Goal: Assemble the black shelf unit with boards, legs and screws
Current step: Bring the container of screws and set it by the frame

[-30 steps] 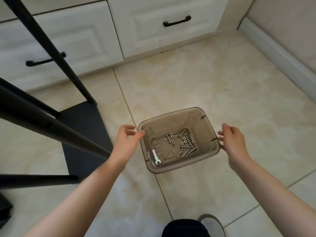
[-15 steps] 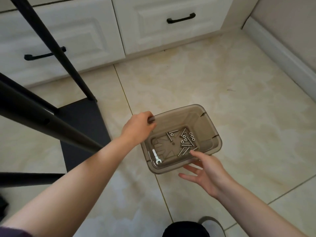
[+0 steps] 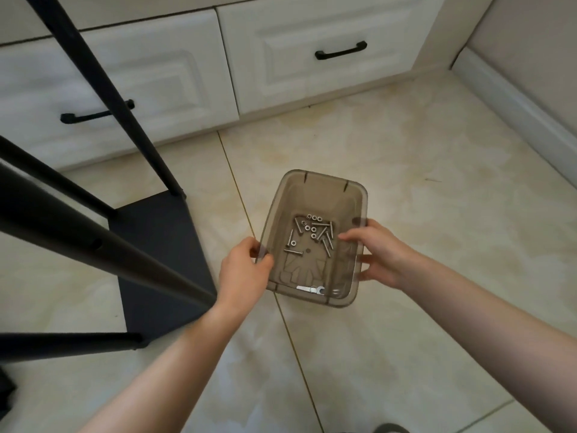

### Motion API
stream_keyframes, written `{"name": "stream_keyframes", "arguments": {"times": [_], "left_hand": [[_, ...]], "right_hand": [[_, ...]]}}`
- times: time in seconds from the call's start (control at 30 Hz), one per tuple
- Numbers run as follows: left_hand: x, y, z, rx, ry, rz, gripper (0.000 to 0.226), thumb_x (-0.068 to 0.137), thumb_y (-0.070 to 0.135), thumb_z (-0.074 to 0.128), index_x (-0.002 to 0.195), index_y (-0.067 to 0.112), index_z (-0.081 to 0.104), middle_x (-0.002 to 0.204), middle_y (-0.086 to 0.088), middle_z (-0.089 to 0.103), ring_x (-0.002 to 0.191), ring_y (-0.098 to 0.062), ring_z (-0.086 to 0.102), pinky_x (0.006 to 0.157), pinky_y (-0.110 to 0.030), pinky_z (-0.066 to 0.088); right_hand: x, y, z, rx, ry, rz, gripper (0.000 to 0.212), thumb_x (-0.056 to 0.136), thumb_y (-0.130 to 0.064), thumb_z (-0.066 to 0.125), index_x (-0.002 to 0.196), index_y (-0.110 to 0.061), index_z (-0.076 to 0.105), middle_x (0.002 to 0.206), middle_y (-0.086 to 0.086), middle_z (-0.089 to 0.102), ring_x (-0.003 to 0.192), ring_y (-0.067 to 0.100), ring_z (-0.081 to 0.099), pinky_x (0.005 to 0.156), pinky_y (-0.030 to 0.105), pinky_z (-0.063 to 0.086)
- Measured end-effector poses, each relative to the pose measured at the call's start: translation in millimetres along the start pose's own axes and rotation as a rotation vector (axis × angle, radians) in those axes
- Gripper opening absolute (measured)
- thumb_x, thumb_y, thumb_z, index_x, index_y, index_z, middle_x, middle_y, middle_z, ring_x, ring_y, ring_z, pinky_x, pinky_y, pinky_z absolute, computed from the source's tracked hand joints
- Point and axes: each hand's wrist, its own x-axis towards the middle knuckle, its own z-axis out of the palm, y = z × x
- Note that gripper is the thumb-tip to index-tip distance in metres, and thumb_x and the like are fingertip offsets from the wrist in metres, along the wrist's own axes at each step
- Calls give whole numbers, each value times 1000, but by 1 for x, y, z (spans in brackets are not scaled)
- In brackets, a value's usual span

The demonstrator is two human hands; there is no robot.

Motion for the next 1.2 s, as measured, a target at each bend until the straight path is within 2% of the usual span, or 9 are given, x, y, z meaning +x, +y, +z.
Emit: {"name": "stream_keyframes", "arguments": {"times": [0.3,0.43,0.53,0.67,0.77,0.87,0.97,1.1,1.2], "left_hand": [[25,7,2,-91,-7,-106,16,97,13,55,112,20,57,102,1,64,94,-21,65,87,-45,58],[33,9,4,-140,-27,-117,24,97,11,54,117,24,59,101,3,65,96,-23,66,89,-46,58],[37,9,6,-210,-20,-138,24,97,11,56,113,27,62,96,7,67,89,-18,68,81,-40,62],[33,8,12,-279,-66,-122,28,96,6,59,100,34,63,93,10,65,84,-14,70,55,-19,56],[31,7,16,-293,-81,-113,32,96,6,60,96,38,60,95,11,65,84,-13,71,55,-17,55],[28,8,18,-280,-114,-109,32,96,8,60,93,39,57,99,9,64,86,-15,70,55,-17,55],[28,10,17,-261,-196,-105,22,98,10,60,102,31,58,105,3,64,87,-17,70,57,-21,57],[26,16,14,-265,-329,-130,16,101,19,59,115,24,54,112,1,62,98,-20,70,78,-36,63],[11,18,5,-295,-338,-130,25,100,23,61,124,22,52,111,8,60,99,-11,65,77,-28,61]], "right_hand": [[41,-26,15,-158,-12,-103,64,86,4,50,135,-38,45,92,3,68,80,23,63,83,59,53],[54,-35,17,-198,14,-126,64,88,0,51,140,-36,42,96,3,69,76,22,66,77,56,56],[62,-39,18,-251,33,-143,49,90,-6,51,132,-30,49,94,3,67,76,21,65,80,55,56],[68,-41,15,-254,71,-149,35,90,-4,44,110,-29,58,87,-1,62,75,19,61,64,39,53],[70,-38,12,-261,104,-142,29,91,-3,43,94,-29,55,87,-2,62,70,16,63,44,27,50],[69,-33,8,-261,134,-135,27,91,-3,42,91,-27,55,87,-1,61,69,17,62,40,25,48],[63,-27,2,-284,190,-137,27,91,-3,41,96,-26,54,92,1,60,75,20,61,45,29,50],[51,-15,-3,-309,262,-128,25,91,-8,41,111,-19,51,103,7,58,89,27,61,71,49,58],[36,-9,-7,-404,262,-137,28,93,-15,43,121,-14,45,110,10,57,99,31,59,82,53,57]]}}
